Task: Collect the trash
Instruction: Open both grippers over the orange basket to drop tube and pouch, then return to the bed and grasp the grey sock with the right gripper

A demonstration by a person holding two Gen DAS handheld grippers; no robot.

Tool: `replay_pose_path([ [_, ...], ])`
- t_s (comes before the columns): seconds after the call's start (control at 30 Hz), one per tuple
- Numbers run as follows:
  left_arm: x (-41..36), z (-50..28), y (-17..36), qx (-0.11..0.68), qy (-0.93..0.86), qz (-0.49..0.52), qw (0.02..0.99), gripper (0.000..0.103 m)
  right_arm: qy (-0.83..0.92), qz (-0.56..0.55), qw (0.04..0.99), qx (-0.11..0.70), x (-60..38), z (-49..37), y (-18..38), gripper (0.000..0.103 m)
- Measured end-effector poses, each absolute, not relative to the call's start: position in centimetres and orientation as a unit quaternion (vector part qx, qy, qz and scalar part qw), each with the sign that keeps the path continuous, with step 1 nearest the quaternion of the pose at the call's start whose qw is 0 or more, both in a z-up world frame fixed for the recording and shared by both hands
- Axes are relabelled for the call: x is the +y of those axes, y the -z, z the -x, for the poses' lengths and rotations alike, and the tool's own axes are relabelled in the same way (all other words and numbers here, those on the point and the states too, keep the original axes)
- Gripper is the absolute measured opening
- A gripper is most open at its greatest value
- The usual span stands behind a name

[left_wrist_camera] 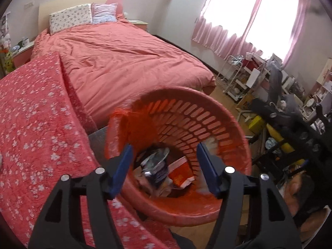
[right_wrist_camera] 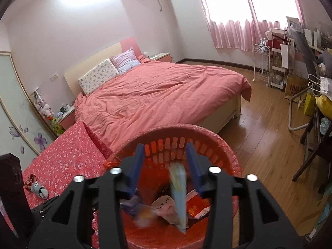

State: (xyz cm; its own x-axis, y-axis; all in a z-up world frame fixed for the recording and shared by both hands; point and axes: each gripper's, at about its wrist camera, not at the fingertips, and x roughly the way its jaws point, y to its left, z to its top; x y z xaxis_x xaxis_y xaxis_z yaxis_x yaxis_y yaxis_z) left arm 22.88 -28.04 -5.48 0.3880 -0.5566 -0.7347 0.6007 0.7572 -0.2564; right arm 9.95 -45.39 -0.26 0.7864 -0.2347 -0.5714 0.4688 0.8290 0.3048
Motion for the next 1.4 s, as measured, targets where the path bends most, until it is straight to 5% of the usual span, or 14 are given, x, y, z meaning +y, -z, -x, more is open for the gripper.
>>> replay_pose_path([
  [0.4, -17.2, -22.9, 3.2, 0.389, 0.242, -0.047, 0.888, 0.084, 0.157, -0.16, 0.932, 0.286, -40.1, -11.4, -0.7, 0.053],
  [1.03, 9.1, -25.5, 2.8, 0.382, 0.006, -0.005, 0.924, 0.094, -0.019, -0.069, 0.929, 0.362, -22.4, -18.7, 0.0, 0.053],
  [1.4, 16.8, -26.5, 3.1, 0.384, -0.041, 0.046, 0.921, 0.094, -0.074, -0.026, 0.917, 0.392, -13.0, -24.2, 1.8, 0.067],
])
